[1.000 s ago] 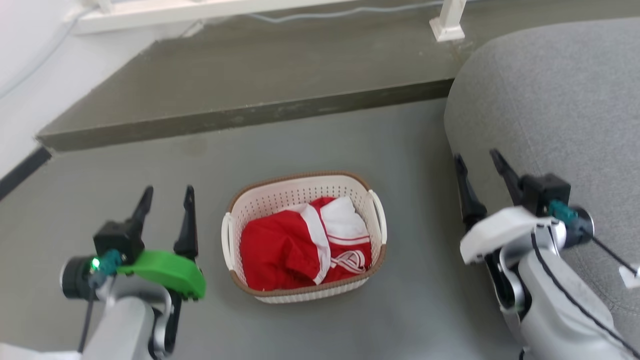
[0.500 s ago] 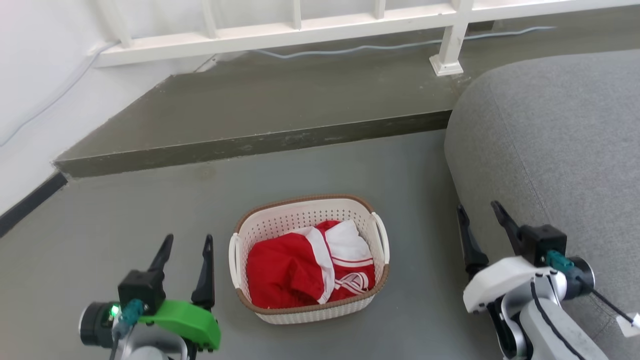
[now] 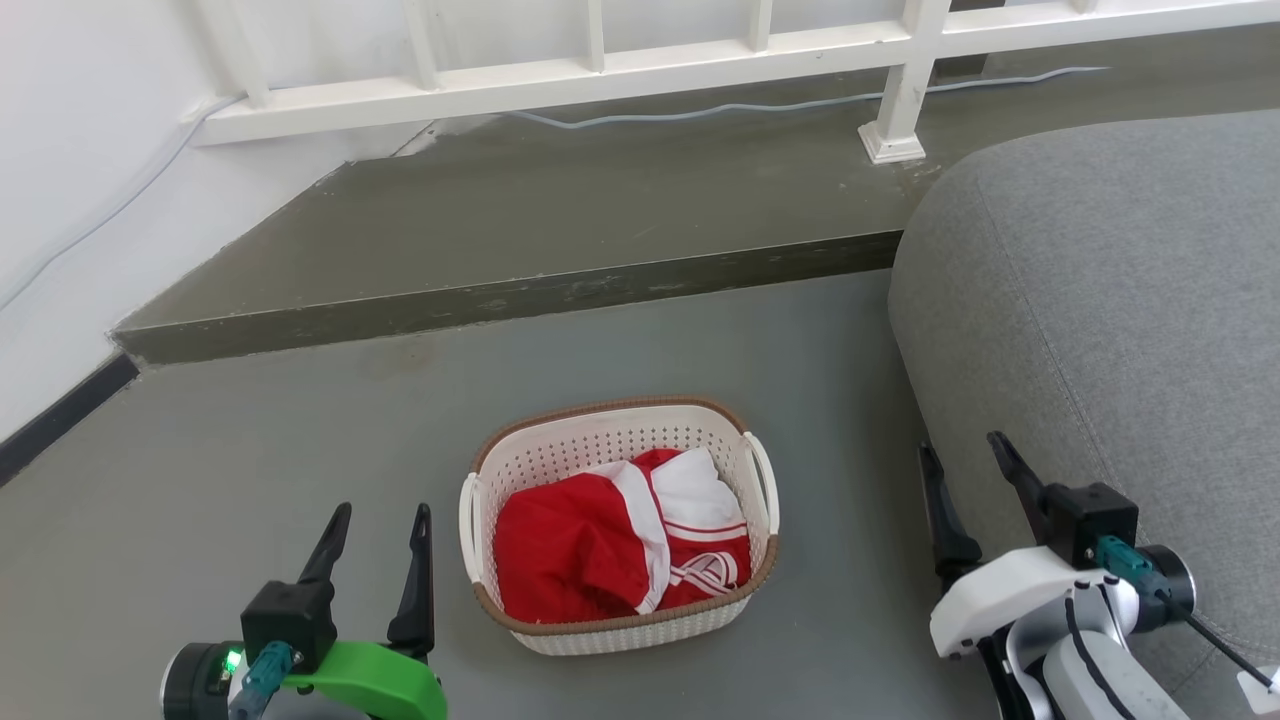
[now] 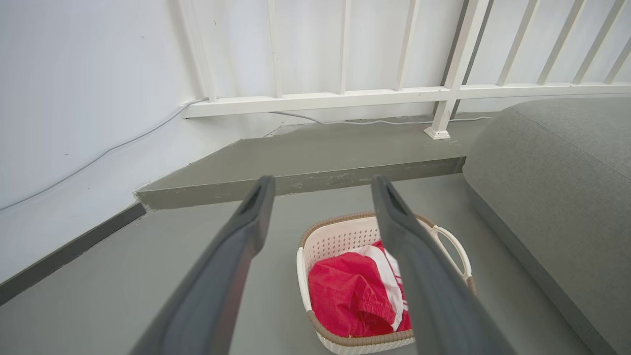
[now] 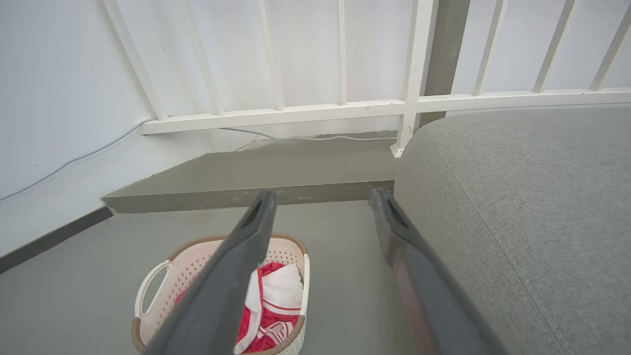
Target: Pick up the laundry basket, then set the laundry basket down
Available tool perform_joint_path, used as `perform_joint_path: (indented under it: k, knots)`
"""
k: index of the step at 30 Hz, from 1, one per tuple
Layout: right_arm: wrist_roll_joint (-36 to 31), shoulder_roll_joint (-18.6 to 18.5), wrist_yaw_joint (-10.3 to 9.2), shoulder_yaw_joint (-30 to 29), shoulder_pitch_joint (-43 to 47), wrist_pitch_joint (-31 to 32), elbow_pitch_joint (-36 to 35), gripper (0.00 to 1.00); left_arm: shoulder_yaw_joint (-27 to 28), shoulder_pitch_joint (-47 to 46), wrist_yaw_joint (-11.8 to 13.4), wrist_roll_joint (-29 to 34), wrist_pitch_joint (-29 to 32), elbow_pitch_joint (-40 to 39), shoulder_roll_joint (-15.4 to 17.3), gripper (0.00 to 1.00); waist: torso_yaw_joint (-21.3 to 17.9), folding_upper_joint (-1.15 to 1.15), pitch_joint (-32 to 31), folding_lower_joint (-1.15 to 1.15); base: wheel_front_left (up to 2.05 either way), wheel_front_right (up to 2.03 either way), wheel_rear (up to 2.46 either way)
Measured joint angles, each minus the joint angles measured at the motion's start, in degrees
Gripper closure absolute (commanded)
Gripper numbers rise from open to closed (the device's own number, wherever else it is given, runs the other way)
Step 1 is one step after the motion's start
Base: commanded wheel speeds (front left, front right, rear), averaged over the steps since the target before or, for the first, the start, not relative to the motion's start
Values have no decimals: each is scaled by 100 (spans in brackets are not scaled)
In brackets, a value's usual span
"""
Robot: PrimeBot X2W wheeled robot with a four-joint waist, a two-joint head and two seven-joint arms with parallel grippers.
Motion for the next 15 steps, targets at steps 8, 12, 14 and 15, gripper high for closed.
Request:
perform_joint_path:
  k: [8, 12, 14, 15]
  knots:
    - [-137, 65, 0, -58, 149, 0, -104, 0, 23, 91, 18, 62, -1, -115, -12, 0, 6, 0, -8, 0, 0, 0, 0]
    - [-151, 76, 0, -80, 208, 0, -140, 0, 31, 190, 19, 83, -1, -163, -13, 0, 10, 0, -11, 0, 0, 0, 0]
    - [-188, 78, 0, -97, 210, 0, -165, 0, 34, 212, 22, 85, -1, -188, -15, 0, 12, 0, -9, 0, 0, 0, 0]
    - [-188, 80, 0, -102, 210, 0, -175, 0, 35, 217, 22, 86, 0, -200, -15, 0, 13, 0, -8, 0, 0, 0, 0]
